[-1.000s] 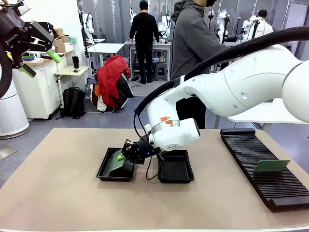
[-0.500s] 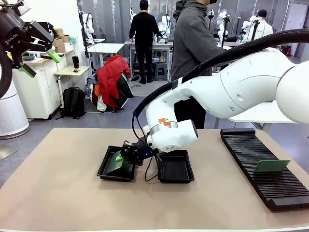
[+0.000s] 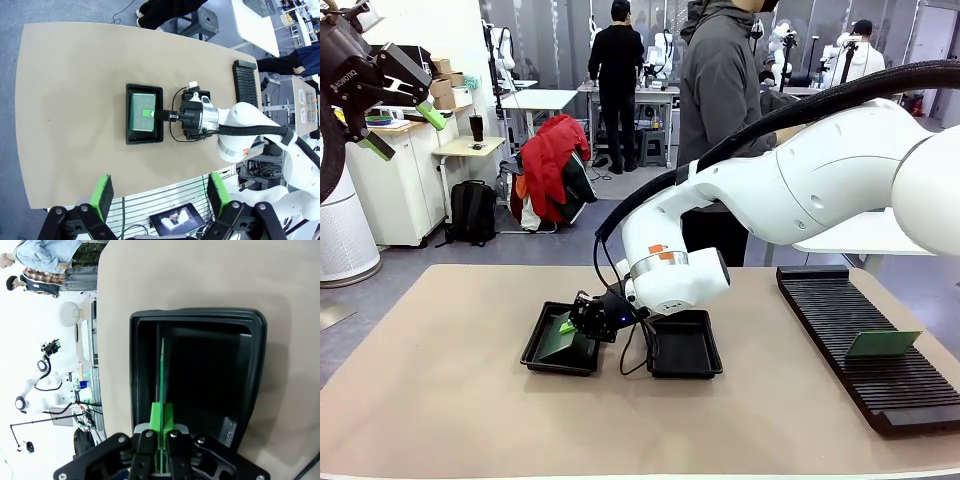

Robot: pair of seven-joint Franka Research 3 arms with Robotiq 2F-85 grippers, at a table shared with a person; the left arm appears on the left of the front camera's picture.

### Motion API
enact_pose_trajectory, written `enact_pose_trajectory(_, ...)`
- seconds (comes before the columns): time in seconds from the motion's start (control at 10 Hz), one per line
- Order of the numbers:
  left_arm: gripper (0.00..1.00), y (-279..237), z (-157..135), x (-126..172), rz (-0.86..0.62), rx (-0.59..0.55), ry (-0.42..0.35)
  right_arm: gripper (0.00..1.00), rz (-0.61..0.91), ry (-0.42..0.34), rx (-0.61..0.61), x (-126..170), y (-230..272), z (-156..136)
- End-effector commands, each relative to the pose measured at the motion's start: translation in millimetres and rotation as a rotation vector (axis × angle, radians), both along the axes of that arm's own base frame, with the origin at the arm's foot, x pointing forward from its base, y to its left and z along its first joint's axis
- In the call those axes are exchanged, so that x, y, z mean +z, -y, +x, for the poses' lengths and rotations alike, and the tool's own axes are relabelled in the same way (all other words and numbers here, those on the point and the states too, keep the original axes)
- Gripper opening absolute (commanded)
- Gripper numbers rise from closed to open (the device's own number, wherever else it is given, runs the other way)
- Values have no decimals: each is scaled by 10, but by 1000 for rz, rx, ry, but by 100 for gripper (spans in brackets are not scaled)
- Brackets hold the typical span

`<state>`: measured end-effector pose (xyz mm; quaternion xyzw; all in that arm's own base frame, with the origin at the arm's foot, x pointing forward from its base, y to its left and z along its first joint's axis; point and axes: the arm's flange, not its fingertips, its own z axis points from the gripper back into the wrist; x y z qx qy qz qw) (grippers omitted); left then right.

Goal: Inspect and transfer BCBs to ESD trays.
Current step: Pick up the Blank PCB from the PCB Rack and place it in the left ESD tray.

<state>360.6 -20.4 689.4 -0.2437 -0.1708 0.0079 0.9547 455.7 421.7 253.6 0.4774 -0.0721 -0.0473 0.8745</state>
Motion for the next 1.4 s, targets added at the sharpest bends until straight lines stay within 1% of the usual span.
enact_pose_trajectory(0.0,100,-2,4,-16,-1,1,-1,2,-1,3,0,28,18,-16)
enact_pose_trajectory(0.3,100,-2,4,-16,-1,1,-1,2,0,0,0,0,0,0)
enact_pose_trajectory(0.4,100,-2,4,-16,-1,1,-1,17,-22,10,5,79,-49,3)
enact_pose_trajectory(0.5,100,-2,4,-16,-1,1,-1,22,-42,20,4,152,-91,6)
enact_pose_trajectory(0.6,100,-2,4,-16,-1,1,-1,37,-66,24,4,230,-117,12)
enact_pose_trajectory(0.7,100,-2,4,-16,-1,1,-1,41,-92,23,7,307,-138,21)
enact_pose_trajectory(0.8,100,-2,4,-16,-1,1,-1,56,-131,35,6,410,-163,33)
enact_pose_trajectory(0.9,100,-2,4,-16,-1,1,-1,61,-171,39,3,509,-189,52)
enact_pose_trajectory(1.0,100,-2,4,-16,-1,1,-1,76,-218,40,8,616,-226,70)
enact_pose_trajectory(1.1,100,-2,4,-16,-1,1,-1,81,-272,51,22,720,-275,99)
enact_pose_trajectory(1.2,100,-2,4,-16,-1,1,-1,95,-326,62,33,827,-319,132)
enact_pose_trajectory(1.3,100,-2,4,-16,-1,1,-1,100,-359,70,45,967,-357,145)
